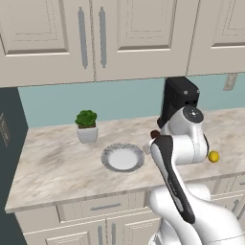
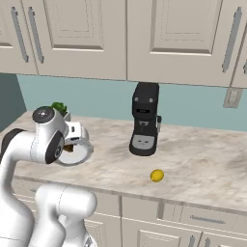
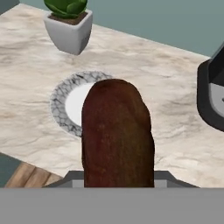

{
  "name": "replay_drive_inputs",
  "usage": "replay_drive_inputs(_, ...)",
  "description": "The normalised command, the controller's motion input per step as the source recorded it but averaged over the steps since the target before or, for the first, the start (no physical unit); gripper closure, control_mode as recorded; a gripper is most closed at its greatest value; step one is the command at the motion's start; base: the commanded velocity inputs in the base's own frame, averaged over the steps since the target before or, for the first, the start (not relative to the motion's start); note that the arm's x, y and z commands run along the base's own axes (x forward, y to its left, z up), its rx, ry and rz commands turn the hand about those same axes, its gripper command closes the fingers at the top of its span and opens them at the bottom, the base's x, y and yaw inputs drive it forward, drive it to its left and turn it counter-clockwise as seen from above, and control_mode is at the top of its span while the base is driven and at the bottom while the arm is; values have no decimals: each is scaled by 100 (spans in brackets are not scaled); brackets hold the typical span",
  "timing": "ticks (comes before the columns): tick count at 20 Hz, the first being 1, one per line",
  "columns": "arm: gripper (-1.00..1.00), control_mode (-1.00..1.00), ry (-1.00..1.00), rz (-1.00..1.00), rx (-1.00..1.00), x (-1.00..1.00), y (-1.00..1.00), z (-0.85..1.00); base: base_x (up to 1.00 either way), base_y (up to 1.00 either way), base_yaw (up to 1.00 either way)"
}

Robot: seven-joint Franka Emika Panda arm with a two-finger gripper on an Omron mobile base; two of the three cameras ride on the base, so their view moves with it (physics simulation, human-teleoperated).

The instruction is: Place the sweet potato and lemon inside the fridge drawer. Close the drawer after placing the vegetables.

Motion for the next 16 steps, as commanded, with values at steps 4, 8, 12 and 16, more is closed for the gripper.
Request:
replay_drive_inputs(4,100,-100,2,-5,0,-7,-12,-20,0,0,0)
replay_drive_inputs(8,100,100,0,-1,2,-43,-46,-2,-22,-21,0)
replay_drive_inputs(12,100,100,0,0,0,0,0,0,-100,-77,0)
replay_drive_inputs(16,100,100,0,0,0,0,0,0,-100,-42,0)
